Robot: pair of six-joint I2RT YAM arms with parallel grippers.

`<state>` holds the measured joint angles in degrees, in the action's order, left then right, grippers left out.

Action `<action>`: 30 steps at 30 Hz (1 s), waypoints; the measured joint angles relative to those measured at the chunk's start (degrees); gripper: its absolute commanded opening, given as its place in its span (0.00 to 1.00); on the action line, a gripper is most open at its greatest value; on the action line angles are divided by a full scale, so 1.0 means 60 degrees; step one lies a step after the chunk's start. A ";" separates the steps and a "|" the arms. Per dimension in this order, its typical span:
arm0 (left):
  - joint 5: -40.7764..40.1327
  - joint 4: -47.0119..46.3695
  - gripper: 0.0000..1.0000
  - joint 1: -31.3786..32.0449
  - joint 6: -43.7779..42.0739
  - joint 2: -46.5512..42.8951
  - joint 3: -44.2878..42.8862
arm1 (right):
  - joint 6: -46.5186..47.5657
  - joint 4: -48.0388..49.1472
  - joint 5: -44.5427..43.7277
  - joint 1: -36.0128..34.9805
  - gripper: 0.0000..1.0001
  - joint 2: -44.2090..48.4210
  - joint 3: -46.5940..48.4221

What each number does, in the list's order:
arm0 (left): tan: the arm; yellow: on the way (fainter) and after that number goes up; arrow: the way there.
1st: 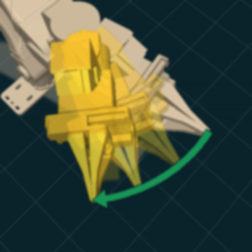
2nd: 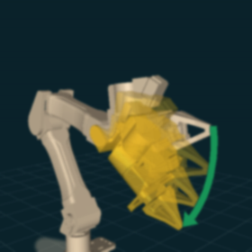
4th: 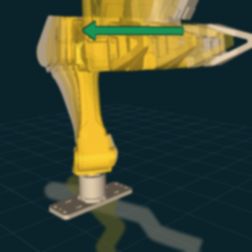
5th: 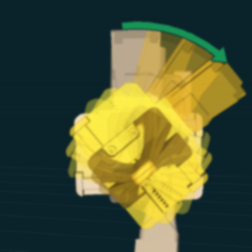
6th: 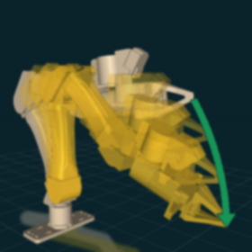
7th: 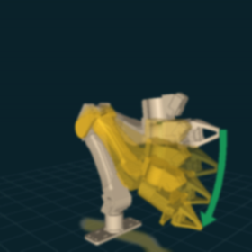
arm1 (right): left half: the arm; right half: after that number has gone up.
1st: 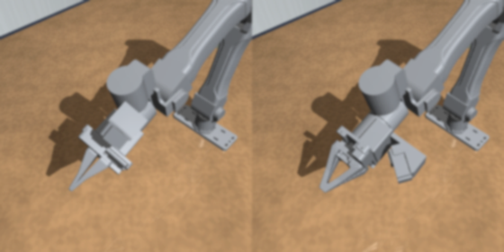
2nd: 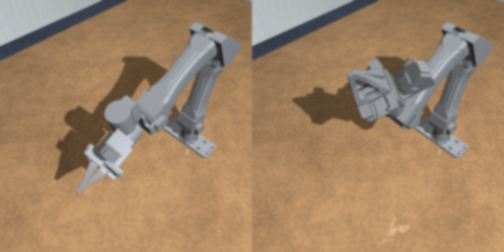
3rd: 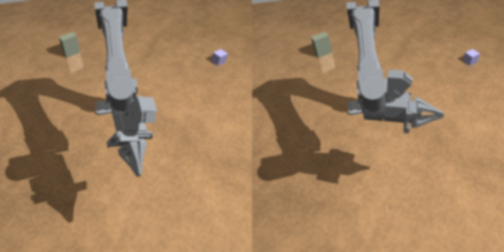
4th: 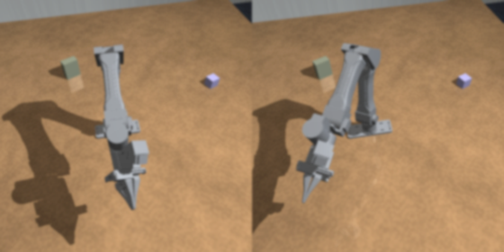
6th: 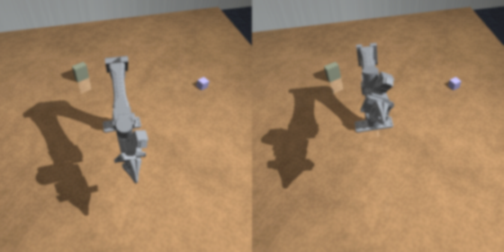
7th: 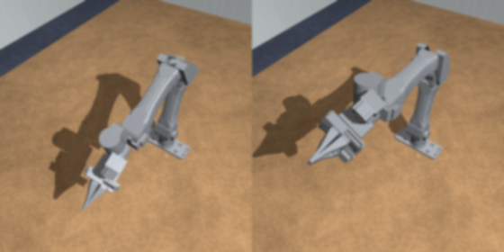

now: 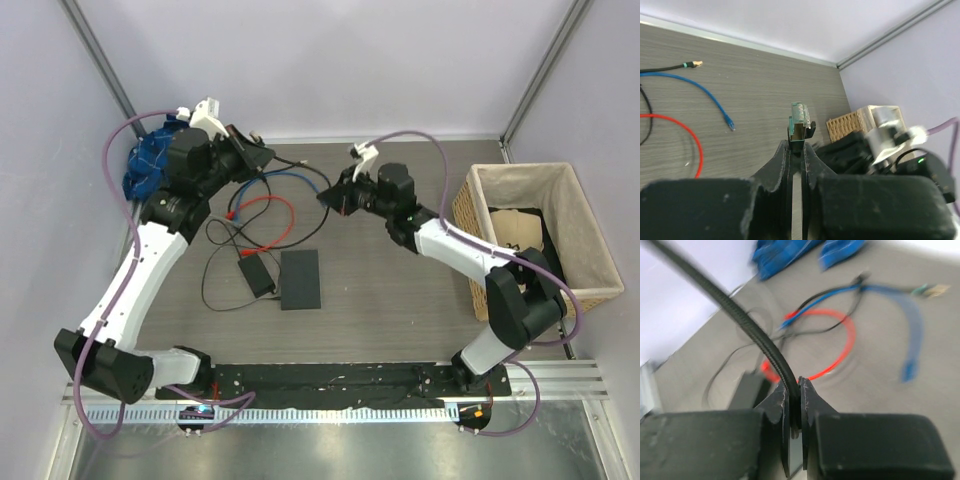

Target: Insert the plug into the switch port

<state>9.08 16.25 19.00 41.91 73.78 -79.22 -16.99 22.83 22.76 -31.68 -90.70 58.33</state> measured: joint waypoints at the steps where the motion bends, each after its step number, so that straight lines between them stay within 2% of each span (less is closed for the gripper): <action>1: -0.0055 0.0055 0.01 -0.0025 -0.0069 -0.0073 0.0000 | 0.0255 -0.0368 -0.0208 0.0157 0.01 0.0004 0.0419; 6: -0.0124 -0.0208 0.01 -0.0047 -0.0288 -0.0299 0.0000 | 0.1967 -0.2087 -0.1778 0.0528 0.01 0.0117 0.2922; 9: -0.0113 -0.0339 0.01 -0.0091 -0.0484 -0.0390 0.0000 | 0.3056 -0.2466 -0.3184 0.0590 0.01 0.0477 0.4127; 13: -0.0044 -0.0510 0.01 -0.0193 -0.0579 -0.0401 0.0004 | 0.4000 -0.2157 -0.4623 0.0787 0.01 0.1395 0.4397; 16: 0.0109 -0.0685 0.01 -0.0197 -0.0568 -0.0401 0.0058 | 0.4550 -0.1854 -0.5337 0.0867 0.01 0.2222 0.4146; 22: 0.0688 -0.1166 0.05 -0.0197 -0.0255 -0.0382 0.0688 | 0.4670 -0.2208 -0.5100 0.0852 0.01 0.3260 0.2583; 25: 0.1005 -0.1439 0.15 -0.0197 0.0004 -0.0372 0.1260 | 0.4328 -0.2692 -0.4783 0.0852 0.01 0.3530 0.1220; 26: 0.1122 -0.1563 0.22 -0.0189 0.0120 -0.0361 0.1552 | 0.4204 -0.2914 -0.4641 0.0852 0.01 0.3563 0.0769; 28: 0.1297 -0.1712 0.31 -0.0178 0.0291 -0.0357 0.2036 | 0.3905 -0.3355 -0.4371 0.0852 0.01 0.3574 0.0069; 29: 0.1384 -0.1774 0.39 -0.0160 0.0393 -0.0353 0.2291 | 0.3701 -0.3654 -0.4149 0.0852 0.01 0.3574 -0.0299; 30: 0.1443 -0.1858 0.43 -0.0146 0.0463 -0.0353 0.2514 | 0.3534 -0.3854 -0.3989 0.0852 0.01 0.3577 -0.0539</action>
<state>17.74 5.10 18.13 44.69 71.66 -64.14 4.21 -0.30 -1.17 -26.57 -69.23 55.09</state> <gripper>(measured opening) 0.286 0.105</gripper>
